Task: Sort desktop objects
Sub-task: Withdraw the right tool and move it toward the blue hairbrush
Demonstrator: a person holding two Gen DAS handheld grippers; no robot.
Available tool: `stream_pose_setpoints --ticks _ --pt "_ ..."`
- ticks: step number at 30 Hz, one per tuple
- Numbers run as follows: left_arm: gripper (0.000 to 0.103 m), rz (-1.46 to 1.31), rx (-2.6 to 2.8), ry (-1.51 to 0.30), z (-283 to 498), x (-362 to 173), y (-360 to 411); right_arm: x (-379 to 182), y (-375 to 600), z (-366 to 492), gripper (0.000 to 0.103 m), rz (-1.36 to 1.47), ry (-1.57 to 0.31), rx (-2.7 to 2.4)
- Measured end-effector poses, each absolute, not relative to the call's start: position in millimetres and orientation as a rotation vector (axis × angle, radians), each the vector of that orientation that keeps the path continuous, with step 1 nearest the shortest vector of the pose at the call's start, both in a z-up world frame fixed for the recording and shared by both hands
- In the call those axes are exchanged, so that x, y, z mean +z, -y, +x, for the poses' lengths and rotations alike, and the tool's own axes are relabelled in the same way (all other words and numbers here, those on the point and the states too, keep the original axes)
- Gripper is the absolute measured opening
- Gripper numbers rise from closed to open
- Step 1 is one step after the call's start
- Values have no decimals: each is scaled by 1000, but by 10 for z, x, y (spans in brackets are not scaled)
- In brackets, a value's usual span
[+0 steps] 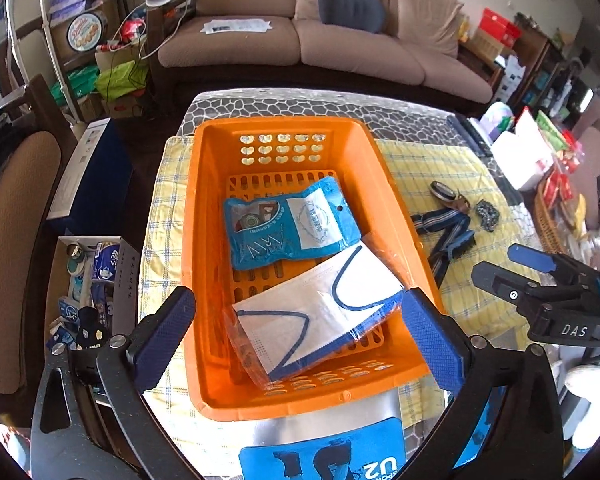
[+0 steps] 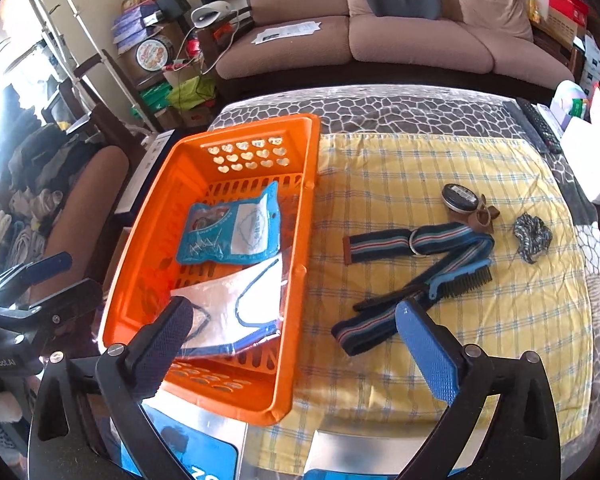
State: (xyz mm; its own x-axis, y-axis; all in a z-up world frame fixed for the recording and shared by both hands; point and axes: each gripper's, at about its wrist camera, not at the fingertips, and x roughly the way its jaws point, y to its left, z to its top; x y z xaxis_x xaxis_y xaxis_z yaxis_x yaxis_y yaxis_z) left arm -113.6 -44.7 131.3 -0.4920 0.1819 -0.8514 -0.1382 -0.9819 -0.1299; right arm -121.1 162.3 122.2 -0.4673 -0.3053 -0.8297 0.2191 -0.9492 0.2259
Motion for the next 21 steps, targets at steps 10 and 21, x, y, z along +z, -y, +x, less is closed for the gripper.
stream_pose_setpoints --ticks 10,21 --pt "103 -1451 2547 27 -881 1394 138 1313 -2196 -897 103 1404 186 -2519" --pt "103 -1425 2485 -43 -715 1408 -485 1444 -2878 -649 103 1391 194 -2591"
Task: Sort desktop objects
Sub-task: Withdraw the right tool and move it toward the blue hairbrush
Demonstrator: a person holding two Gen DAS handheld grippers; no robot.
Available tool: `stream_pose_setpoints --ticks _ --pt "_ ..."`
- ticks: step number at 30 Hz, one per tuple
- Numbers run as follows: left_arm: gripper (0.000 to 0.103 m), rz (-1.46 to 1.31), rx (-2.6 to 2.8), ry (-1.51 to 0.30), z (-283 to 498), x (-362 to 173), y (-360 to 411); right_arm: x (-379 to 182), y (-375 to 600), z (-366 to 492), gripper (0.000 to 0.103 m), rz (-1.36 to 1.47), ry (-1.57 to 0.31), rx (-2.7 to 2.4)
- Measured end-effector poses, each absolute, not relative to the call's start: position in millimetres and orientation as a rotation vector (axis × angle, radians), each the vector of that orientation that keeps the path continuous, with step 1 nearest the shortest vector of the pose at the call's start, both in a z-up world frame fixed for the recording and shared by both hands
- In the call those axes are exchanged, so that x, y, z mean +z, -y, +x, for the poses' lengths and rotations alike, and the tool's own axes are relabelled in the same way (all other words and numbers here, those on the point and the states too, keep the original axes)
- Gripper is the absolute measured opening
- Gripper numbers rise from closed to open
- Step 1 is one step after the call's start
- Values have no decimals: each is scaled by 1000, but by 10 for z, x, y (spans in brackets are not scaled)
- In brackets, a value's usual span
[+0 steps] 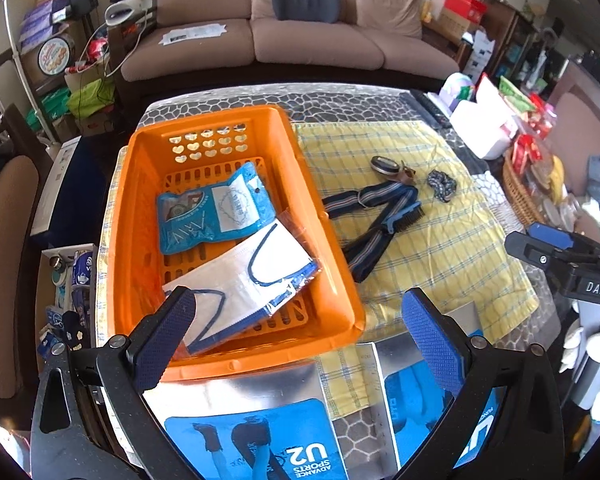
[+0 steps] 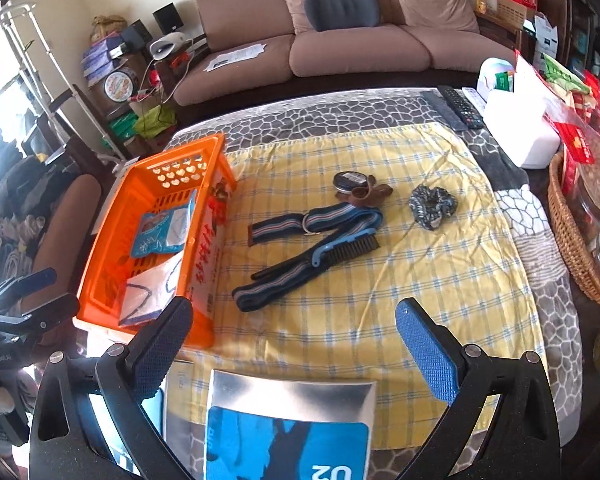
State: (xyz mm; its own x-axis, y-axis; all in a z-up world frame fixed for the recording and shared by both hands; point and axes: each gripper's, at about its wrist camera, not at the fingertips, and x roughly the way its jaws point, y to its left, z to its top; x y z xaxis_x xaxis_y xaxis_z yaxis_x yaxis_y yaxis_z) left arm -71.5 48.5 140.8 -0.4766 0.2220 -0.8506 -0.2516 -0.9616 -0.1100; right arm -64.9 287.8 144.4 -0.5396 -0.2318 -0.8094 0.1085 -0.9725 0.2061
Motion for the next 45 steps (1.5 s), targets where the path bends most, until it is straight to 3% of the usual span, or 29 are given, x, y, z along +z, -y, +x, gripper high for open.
stream_pose_setpoints --ticks 15,21,25,28,30,34,38,45 --pt "102 -1423 2354 -205 -816 1163 -1404 1300 -3583 -638 103 1434 171 -2630" --pt "81 -1434 2302 -317 -986 955 -1697 1208 -3837 -790 101 1460 192 -2639" --pt "69 -1451 2261 -423 -1114 763 -1898 1068 -3920 -927 86 1479 226 -2613" --pt "56 -1462 2228 -463 -1211 629 -2022 908 -3929 -1054 85 1497 267 -2568" --pt "55 -1464 2209 -487 -1280 555 -2099 776 -3898 -1146 84 1510 288 -2518" --pt "32 -1499 2164 -540 -1443 392 -2220 535 -3848 -1321 73 1533 368 -2425" --pt "32 -1513 2143 -615 -1596 261 -2309 378 -3846 -1503 73 1537 493 -2359" --pt "32 -1580 2086 -679 -1781 25 -2430 229 -3740 -1854 71 1574 525 -2313"
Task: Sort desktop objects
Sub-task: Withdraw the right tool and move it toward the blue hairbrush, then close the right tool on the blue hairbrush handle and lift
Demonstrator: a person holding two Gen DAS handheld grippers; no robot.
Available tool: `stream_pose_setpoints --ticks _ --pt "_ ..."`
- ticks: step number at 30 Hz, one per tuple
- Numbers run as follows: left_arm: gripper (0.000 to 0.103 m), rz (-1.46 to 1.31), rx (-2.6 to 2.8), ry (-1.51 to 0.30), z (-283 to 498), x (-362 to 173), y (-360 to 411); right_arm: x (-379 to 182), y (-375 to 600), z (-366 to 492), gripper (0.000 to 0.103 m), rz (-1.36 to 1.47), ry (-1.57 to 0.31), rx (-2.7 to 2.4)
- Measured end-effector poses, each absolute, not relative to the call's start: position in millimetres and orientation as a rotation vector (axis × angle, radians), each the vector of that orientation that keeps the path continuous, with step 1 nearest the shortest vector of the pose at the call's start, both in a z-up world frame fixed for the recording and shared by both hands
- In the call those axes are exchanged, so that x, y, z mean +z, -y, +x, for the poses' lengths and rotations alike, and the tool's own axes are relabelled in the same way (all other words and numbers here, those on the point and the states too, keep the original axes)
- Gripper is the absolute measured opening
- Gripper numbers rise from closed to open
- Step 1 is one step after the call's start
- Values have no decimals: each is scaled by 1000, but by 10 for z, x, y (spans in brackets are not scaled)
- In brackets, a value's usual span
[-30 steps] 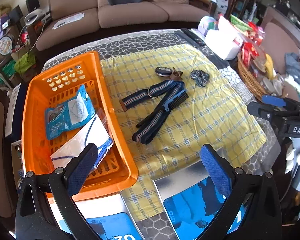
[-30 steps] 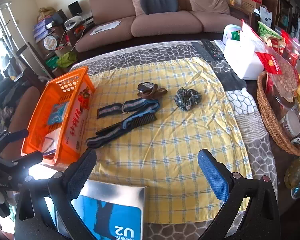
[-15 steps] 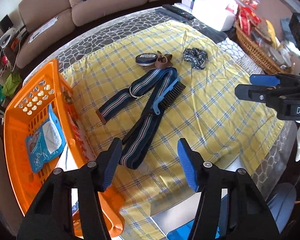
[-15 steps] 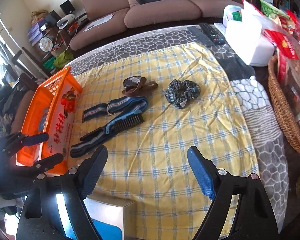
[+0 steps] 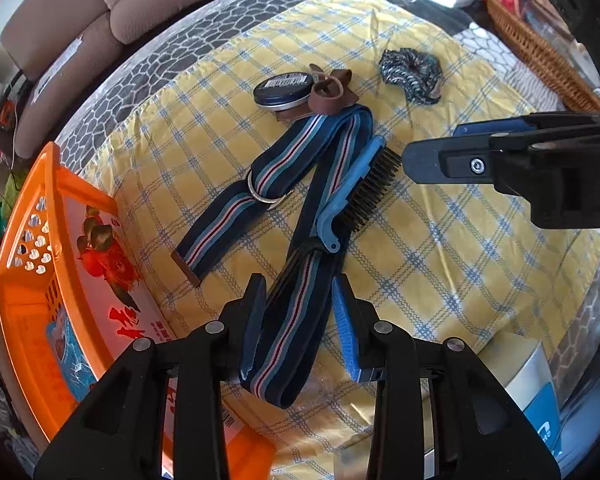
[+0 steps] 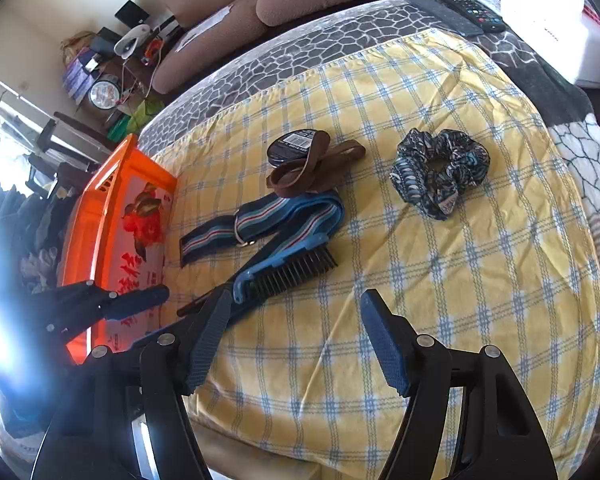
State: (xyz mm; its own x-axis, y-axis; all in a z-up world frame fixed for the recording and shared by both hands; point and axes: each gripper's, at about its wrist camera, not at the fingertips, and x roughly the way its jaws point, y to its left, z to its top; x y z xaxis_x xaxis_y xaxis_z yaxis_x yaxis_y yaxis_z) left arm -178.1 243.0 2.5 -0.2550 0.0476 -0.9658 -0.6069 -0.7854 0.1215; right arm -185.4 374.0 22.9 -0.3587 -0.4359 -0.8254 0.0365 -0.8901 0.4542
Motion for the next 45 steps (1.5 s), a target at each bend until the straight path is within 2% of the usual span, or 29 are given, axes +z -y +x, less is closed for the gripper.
stream_pose_setpoints --ticks 11,22,27,29,39,41,45 --pt "32 -1609 2037 -697 -1899 -194 -2527 -19 -3524 -2217 71 1637 424 -2303" --pt "32 -1623 1980 -771 -1953 -334 -2743 -254 -3479 -2285 71 1673 469 -2254" --pt "32 -1630 1973 -760 -2001 -379 -2786 -263 -3532 -2266 64 1651 504 -2241" --pt "26 -1619 1978 -778 -1991 -386 -2812 -273 -3585 -2257 60 1643 556 -2221" --pt "21 -1579 1991 -665 -1899 -267 -2914 -249 -3871 -2106 59 1605 713 -2197" --pt "0 -1563 1992 -652 -1860 -198 -2953 -225 -3918 -2080 59 1603 723 -2204" --pt "0 -1562 1976 -674 -1774 -123 -3040 -110 -3966 -2028 54 1581 739 -2202"
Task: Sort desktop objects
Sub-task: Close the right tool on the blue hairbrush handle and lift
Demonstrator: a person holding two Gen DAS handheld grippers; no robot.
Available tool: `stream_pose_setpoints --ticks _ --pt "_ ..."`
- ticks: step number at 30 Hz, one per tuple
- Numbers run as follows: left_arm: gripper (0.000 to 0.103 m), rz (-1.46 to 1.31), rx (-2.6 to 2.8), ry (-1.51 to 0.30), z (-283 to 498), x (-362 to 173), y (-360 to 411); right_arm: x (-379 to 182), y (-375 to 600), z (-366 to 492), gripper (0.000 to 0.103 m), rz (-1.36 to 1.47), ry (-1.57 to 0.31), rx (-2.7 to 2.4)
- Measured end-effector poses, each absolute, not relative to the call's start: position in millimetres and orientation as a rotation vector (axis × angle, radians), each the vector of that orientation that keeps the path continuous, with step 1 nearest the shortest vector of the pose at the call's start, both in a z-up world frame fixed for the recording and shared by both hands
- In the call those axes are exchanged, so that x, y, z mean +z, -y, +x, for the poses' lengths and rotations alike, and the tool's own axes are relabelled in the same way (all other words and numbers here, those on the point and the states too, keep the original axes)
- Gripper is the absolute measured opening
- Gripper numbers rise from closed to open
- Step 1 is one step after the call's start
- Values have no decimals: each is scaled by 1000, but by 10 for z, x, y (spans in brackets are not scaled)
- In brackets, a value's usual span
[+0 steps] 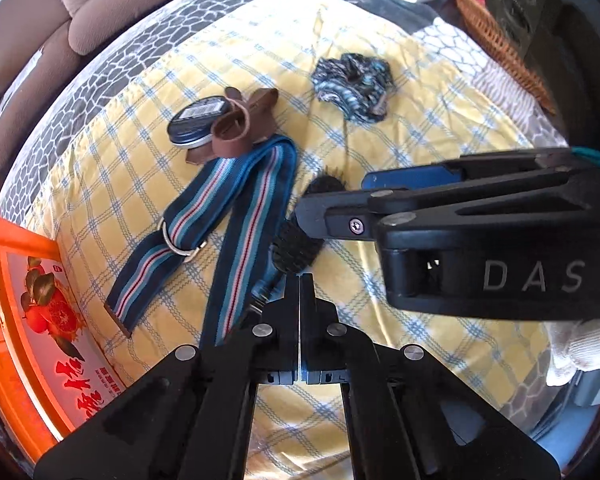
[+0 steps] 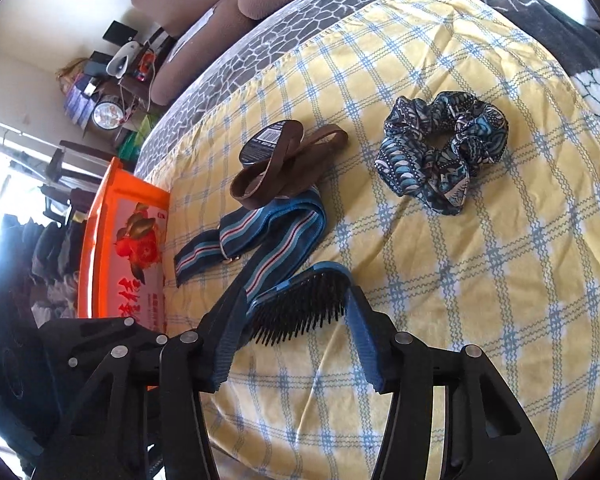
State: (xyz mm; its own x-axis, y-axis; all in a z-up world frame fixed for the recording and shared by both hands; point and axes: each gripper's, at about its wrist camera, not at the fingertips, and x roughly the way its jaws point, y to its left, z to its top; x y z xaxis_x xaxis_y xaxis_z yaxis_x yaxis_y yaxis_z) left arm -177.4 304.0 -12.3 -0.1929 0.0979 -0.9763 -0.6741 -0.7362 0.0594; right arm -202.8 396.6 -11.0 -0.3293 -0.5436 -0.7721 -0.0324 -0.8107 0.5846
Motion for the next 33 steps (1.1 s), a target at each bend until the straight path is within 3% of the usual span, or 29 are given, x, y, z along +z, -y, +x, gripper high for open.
stream_pose_setpoints --ticks 3,5,6,7,14,15,16,17,25,33 --pt "3 -1531 2016 -676 -1764 -95 -3031 -29 -3948 -1984 54 1610 660 -2248" --pt "21 -1527 2060 -643 -1767 -93 -2969 -13 -3977 -1944 54 1617 629 -2277" --pt "38 -1530 2063 -631 -1783 -109 -2963 -12 -4014 -1924 54 1611 646 -2283" --pt "47 -1533 2063 -626 -1807 -128 -2964 -27 -4050 -1908 54 1604 666 -2286" --pt "47 -1449 2034 -775 -1791 -299 -3255 -77 -4238 -1878 54 1594 714 -2302" --pt "43 -1447 2029 -773 -1789 -331 -3283 -78 -4264 -1875 54 1590 719 -2303" --pt "28 -1447 2019 -754 -1800 -359 -3302 -77 -4288 -1872 54 1587 723 -2304" --pt "26 -1454 2007 -735 -1786 -362 -3272 -73 -4309 -1866 54 1583 725 -2304" --pt "23 -1486 2021 -547 -1865 -290 -3183 -35 -4365 -1853 54 1572 716 -2305" --pt "22 -1451 2022 -397 -1840 -80 -3032 -54 -4297 -1849 54 1500 900 -2213"
